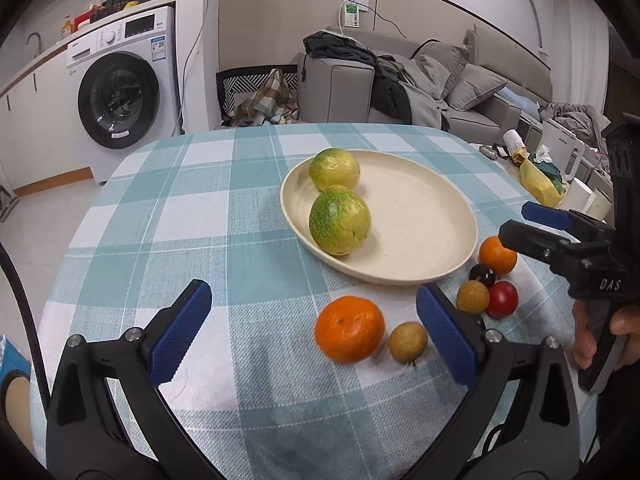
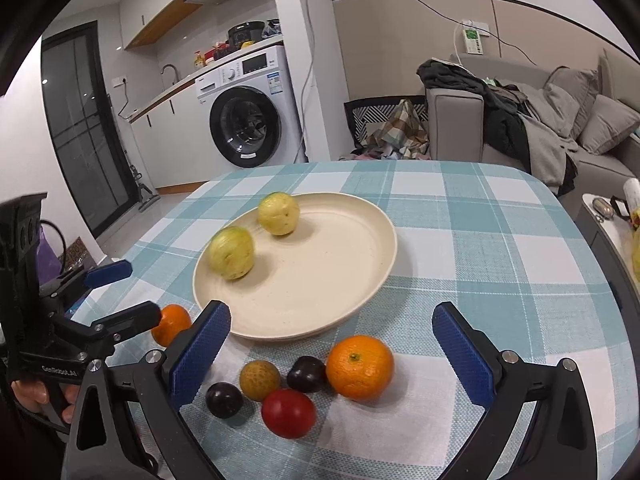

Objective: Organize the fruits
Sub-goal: 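Move the left tool to the large orange while the right tool reaches the small tangerine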

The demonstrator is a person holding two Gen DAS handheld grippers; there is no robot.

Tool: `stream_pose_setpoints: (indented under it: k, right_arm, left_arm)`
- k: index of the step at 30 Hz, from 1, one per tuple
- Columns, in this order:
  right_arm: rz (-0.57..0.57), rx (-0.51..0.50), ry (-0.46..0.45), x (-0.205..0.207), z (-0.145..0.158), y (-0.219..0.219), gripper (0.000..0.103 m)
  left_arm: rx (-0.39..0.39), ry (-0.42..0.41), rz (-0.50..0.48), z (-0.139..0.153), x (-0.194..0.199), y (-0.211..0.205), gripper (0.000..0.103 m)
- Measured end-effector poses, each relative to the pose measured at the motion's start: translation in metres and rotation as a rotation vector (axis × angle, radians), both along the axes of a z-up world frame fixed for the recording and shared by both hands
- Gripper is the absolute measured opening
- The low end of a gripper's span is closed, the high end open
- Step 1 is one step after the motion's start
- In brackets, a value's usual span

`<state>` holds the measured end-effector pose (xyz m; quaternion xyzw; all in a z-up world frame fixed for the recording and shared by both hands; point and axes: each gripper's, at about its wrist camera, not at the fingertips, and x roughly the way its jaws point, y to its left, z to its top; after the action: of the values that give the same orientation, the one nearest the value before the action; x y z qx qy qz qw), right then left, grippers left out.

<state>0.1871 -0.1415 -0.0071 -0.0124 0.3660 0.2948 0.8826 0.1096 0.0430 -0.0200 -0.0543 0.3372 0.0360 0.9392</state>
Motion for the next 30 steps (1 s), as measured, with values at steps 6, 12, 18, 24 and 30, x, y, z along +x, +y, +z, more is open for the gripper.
stream_pose_setpoints:
  k: [6, 12, 18, 24, 30]
  right_arm:
    - [-0.028, -0.017, 0.026, 0.005, -0.003, -0.008, 0.103]
    - [-0.066, -0.009, 0.050, 0.011, -0.004, -0.022, 0.103]
    - [-0.099, -0.038, 0.072, 0.016, -0.007, -0.031, 0.103]
    - [-0.102, -0.049, 0.132, 0.022, -0.016, -0.035, 0.103]
    - [-0.061, -0.020, 0.203, 0.025, -0.025, -0.032, 0.102]
  left_arm:
    - [-0.009, 0.032, -0.001, -0.006, 0.000, 0.003, 0.102]
    - [-0.009, 0.059, -0.012, -0.010, 0.004, 0.003, 0.102]
    - [-0.015, 0.071, 0.002, -0.012, 0.006, 0.006, 0.102]
    - [-0.003, 0.090, -0.004, -0.014, 0.008, 0.004, 0.102]
    - [-0.001, 0.101, 0.000, -0.015, 0.011, 0.003, 0.102]
